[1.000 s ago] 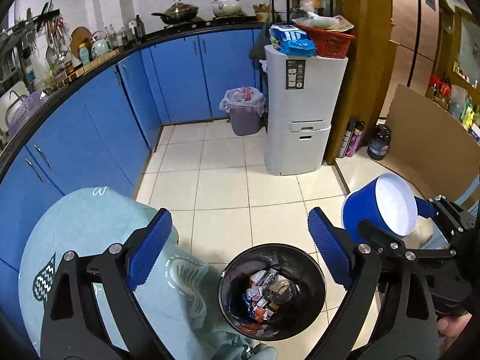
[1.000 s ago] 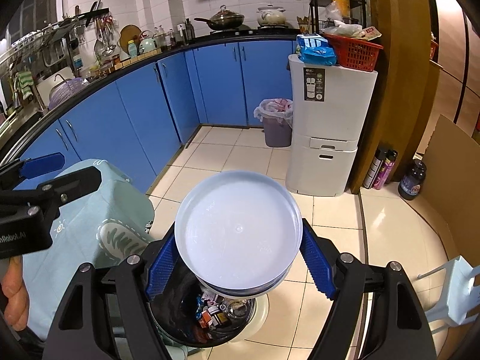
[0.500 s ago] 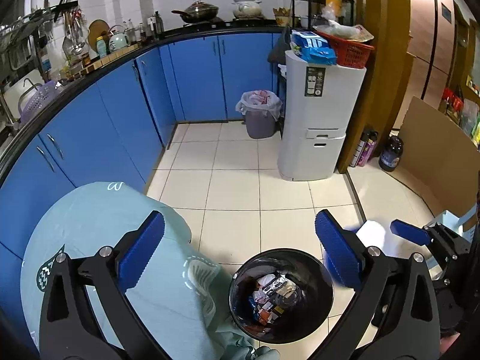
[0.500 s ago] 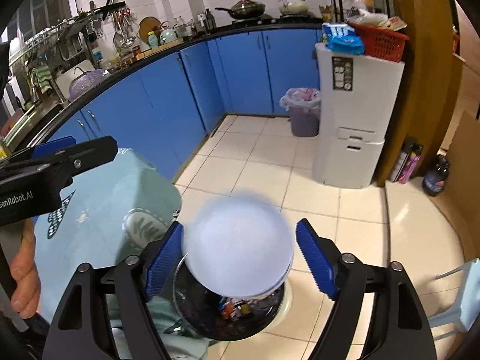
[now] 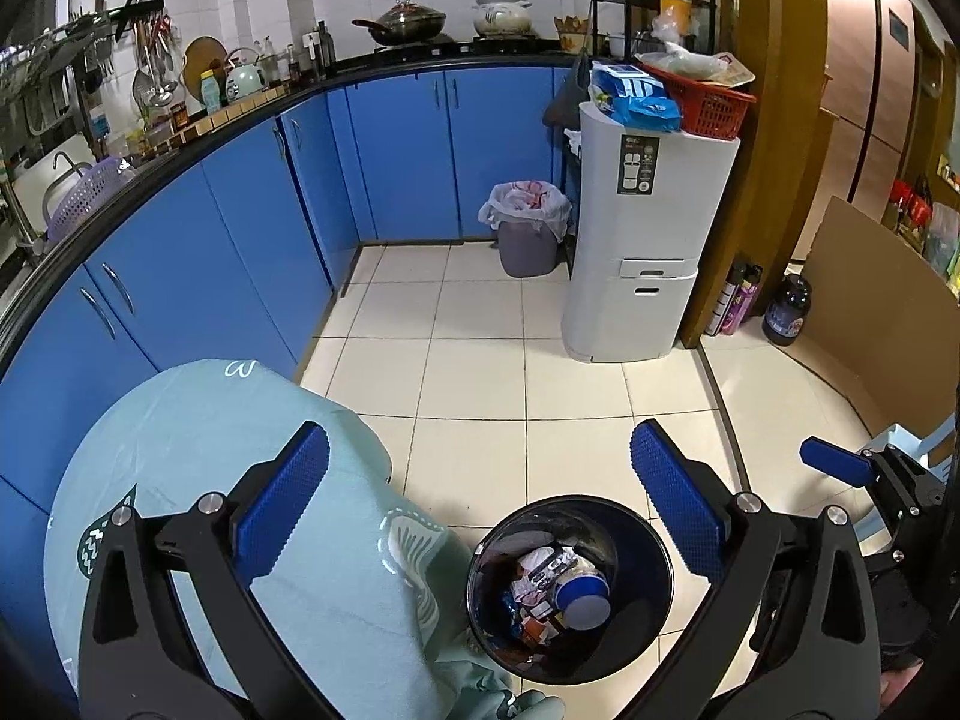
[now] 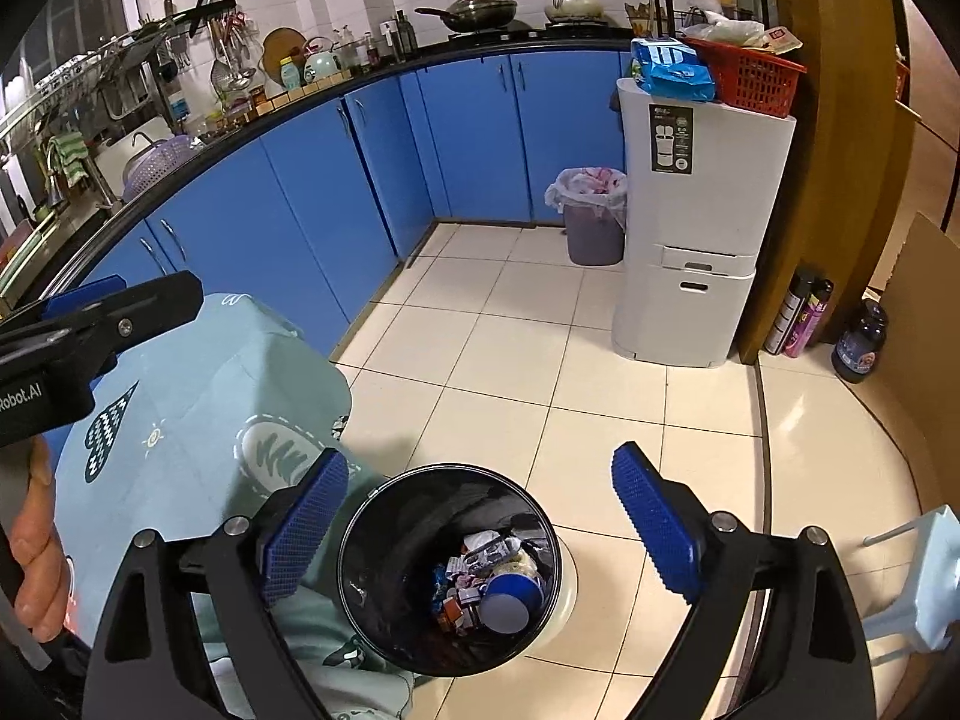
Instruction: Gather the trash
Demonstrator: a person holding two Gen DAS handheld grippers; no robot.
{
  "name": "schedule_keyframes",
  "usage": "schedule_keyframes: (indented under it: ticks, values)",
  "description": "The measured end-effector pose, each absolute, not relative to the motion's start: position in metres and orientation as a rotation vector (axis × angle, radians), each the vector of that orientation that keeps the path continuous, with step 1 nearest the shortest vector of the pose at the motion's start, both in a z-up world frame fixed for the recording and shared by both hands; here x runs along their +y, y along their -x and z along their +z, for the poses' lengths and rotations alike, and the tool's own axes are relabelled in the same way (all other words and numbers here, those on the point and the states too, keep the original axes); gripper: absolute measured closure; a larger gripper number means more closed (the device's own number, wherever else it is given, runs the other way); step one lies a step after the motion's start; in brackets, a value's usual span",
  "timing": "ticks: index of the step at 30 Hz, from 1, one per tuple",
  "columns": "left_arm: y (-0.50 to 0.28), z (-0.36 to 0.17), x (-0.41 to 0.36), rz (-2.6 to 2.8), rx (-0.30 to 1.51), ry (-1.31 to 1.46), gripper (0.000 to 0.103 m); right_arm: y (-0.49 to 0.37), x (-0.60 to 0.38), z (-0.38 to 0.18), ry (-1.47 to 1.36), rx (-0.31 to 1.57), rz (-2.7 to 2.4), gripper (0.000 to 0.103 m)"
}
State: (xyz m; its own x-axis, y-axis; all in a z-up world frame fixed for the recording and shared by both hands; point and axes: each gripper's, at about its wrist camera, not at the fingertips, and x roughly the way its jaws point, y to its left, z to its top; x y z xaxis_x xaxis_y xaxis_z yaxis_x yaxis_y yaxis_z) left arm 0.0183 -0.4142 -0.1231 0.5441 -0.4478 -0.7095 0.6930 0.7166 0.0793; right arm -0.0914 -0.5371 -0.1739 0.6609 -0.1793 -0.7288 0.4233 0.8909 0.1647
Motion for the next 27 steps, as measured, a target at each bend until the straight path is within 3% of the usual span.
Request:
schedule_keyframes:
  ticks: [27]
  values:
    - [-0.0201, -0.1257, -0.4105, -0.692, 0.753, -0.373, 0.004, 0.0923, -0.5342, -0.1706, -0.321, 0.776, -0.345, 0.016]
